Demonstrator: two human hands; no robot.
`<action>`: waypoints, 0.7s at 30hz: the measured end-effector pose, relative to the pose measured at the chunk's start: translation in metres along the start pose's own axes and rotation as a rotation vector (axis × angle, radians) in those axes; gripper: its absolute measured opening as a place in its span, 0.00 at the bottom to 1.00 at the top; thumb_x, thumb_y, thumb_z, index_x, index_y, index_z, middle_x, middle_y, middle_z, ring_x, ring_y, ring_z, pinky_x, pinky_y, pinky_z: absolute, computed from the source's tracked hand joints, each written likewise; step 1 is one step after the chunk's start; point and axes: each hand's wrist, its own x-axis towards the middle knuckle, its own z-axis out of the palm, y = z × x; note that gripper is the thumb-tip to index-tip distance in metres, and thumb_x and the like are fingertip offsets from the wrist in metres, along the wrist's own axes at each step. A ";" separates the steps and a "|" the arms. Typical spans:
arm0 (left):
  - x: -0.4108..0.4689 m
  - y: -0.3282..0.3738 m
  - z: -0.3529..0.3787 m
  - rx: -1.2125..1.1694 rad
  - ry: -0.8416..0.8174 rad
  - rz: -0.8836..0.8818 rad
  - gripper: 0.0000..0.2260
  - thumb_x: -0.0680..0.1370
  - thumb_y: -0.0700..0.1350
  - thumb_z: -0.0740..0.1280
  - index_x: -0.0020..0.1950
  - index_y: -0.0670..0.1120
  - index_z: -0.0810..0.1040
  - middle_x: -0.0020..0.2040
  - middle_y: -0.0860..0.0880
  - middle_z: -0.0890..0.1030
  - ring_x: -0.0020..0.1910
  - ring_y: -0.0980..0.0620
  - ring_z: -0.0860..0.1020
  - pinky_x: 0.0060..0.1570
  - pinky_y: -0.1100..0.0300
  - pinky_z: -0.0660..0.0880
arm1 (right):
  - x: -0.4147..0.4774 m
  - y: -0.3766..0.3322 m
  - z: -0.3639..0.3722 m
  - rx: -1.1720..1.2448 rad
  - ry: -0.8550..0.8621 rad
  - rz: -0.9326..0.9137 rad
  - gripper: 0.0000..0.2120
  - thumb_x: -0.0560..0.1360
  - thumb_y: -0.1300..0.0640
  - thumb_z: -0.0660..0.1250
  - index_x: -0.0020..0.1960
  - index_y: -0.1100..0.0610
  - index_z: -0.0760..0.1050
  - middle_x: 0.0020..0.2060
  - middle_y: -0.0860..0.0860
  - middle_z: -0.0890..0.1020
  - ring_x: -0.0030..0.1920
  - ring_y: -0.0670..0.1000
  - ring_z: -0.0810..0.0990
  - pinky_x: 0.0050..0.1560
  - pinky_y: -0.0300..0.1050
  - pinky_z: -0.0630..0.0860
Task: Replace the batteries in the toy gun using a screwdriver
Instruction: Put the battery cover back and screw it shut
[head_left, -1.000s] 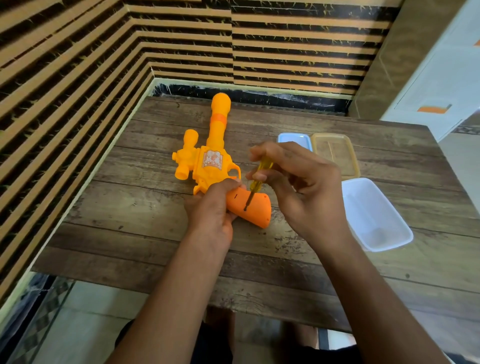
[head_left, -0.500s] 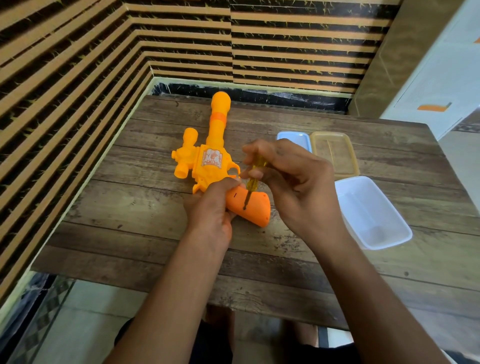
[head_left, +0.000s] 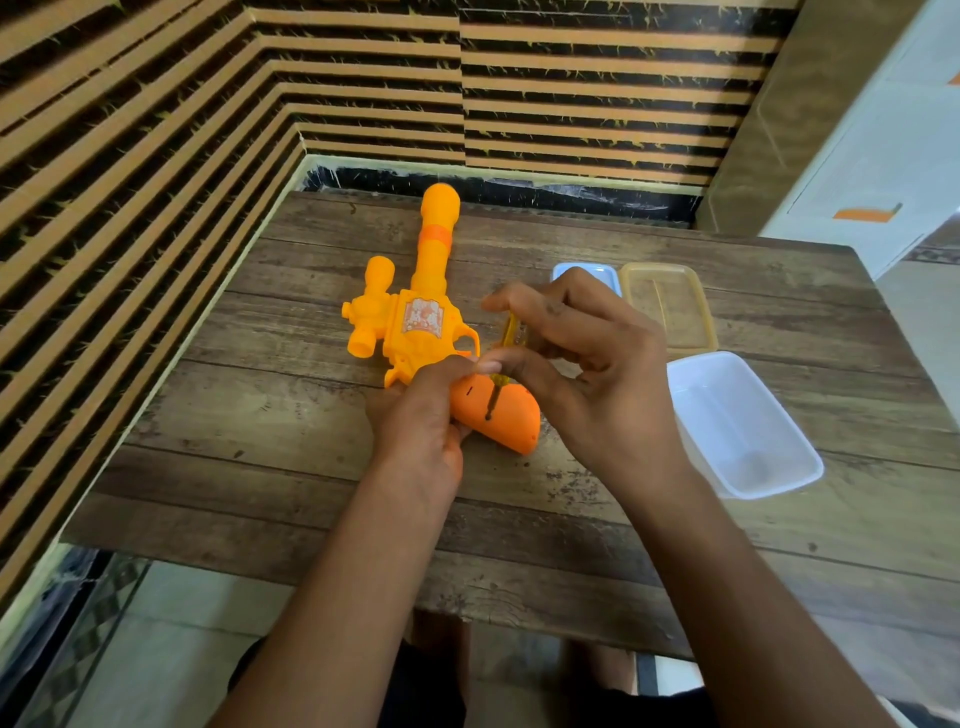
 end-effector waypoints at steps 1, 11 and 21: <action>0.001 -0.001 -0.001 0.006 -0.001 0.000 0.19 0.65 0.35 0.76 0.55 0.42 0.82 0.54 0.40 0.86 0.52 0.43 0.85 0.59 0.38 0.81 | 0.000 0.000 0.000 0.001 0.003 0.004 0.14 0.75 0.64 0.77 0.60 0.61 0.84 0.41 0.56 0.77 0.40 0.50 0.78 0.41 0.48 0.79; 0.015 -0.005 -0.006 0.015 0.041 -0.037 0.28 0.65 0.37 0.79 0.65 0.41 0.82 0.58 0.40 0.87 0.57 0.40 0.86 0.51 0.40 0.85 | -0.001 0.000 -0.004 0.032 -0.083 0.058 0.17 0.75 0.73 0.71 0.61 0.60 0.83 0.44 0.53 0.83 0.44 0.53 0.82 0.42 0.47 0.78; 0.014 -0.006 -0.007 0.020 0.023 -0.010 0.22 0.71 0.33 0.75 0.65 0.41 0.82 0.56 0.40 0.87 0.52 0.43 0.87 0.51 0.43 0.85 | -0.002 -0.003 -0.002 -0.143 -0.008 -0.058 0.16 0.75 0.70 0.75 0.61 0.60 0.83 0.41 0.47 0.77 0.39 0.46 0.76 0.40 0.43 0.77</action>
